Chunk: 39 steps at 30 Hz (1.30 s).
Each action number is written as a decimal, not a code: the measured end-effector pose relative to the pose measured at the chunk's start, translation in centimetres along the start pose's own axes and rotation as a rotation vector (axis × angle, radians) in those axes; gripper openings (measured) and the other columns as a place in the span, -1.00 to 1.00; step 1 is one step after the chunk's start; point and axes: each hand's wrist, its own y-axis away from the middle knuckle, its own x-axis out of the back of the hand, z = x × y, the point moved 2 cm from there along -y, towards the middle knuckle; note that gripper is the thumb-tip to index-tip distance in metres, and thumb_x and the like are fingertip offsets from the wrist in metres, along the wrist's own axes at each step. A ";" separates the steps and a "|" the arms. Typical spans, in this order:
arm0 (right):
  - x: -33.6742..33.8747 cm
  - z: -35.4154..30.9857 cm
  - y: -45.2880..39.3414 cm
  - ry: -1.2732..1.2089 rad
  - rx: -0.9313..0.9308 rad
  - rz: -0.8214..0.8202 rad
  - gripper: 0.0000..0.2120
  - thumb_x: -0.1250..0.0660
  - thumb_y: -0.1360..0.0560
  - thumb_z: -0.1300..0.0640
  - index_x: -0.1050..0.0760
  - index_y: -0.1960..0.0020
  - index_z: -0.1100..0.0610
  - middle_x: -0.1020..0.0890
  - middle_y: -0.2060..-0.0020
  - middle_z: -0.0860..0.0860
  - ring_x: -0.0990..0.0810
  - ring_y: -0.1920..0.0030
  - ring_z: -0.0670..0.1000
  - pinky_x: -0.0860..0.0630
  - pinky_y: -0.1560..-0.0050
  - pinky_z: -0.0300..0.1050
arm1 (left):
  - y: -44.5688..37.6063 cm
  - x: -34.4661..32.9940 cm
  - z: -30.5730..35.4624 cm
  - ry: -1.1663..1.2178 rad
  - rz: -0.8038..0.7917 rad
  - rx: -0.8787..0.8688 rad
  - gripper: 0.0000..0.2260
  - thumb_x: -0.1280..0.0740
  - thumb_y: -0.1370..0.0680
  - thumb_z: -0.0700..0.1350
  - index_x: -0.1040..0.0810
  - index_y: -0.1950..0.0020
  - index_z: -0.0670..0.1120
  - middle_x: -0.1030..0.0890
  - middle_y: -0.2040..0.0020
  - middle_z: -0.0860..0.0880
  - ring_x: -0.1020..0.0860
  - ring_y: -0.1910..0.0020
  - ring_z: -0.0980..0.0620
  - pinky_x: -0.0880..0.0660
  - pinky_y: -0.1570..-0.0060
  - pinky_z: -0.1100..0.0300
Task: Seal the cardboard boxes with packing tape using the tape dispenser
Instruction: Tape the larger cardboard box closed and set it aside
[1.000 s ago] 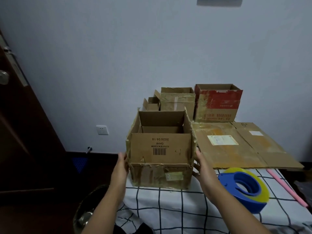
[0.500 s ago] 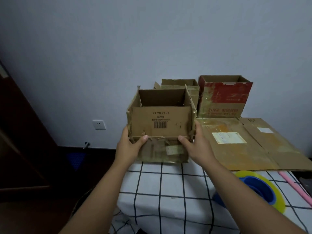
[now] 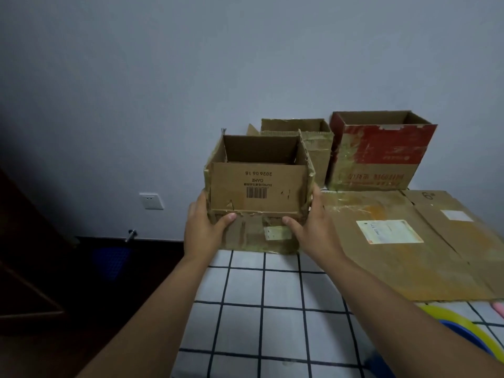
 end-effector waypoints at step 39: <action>22.4 16.6 10.6 0.278 -0.431 -0.264 -0.61 -0.25 -0.62 -0.04 -0.46 -0.42 0.00 -0.55 -0.35 0.01 -0.48 -0.33 0.09 -0.39 -0.22 -0.11 | 14.2 -18.7 14.7 0.090 -0.679 0.459 -0.46 -0.35 -0.52 -0.13 -0.30 -0.48 0.01 -0.55 -0.26 -0.14 -0.60 -0.01 -0.08 -0.55 0.05 0.07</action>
